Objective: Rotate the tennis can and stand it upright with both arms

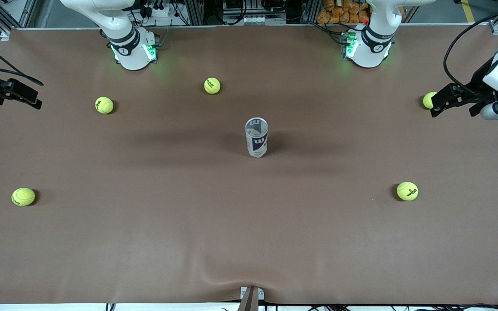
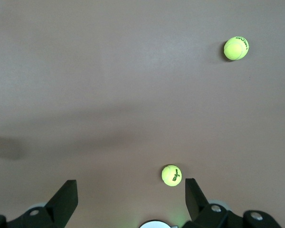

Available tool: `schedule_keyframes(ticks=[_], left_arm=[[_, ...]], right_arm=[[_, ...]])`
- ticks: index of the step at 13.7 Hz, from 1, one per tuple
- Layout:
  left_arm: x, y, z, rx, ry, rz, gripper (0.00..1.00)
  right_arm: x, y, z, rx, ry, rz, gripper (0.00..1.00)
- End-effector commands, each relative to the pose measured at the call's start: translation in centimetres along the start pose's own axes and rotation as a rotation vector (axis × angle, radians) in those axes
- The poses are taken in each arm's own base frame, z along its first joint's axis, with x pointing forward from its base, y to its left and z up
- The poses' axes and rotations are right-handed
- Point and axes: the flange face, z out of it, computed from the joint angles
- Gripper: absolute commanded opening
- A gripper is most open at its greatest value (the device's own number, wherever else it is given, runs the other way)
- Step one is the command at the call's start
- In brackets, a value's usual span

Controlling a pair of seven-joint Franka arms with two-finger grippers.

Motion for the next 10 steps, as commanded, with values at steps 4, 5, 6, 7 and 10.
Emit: schedule_keyframes(ticks=[4,5,6,7,10], left_arm=[[-0.77,-0.58,-0.71,0.008,-0.004,-0.018,1.0],[-0.79,-0.57,-0.69,0.006,-0.005,-0.017,1.0],[-0.78,-0.65,-0.7,0.006,-0.005,-0.015,1.0],[-0.79,-0.74,-0.68,0.006,-0.007,-0.02,1.0],[-0.8,-0.59,-0.68,0.008,-0.007,-0.02,1.0]], right_arm=[[0.32,0.02,-0.59,0.01,0.028,-0.005,1.0],[0.32,0.02,-0.59,0.01,0.028,-0.005,1.0],[0.32,0.02,-0.59,0.01,0.028,-0.005,1.0],[0.36,0.1,-0.62,0.01,0.031,-0.004,1.0],[0.55,0.08,-0.79,0.012,0.05,0.006,1.0]])
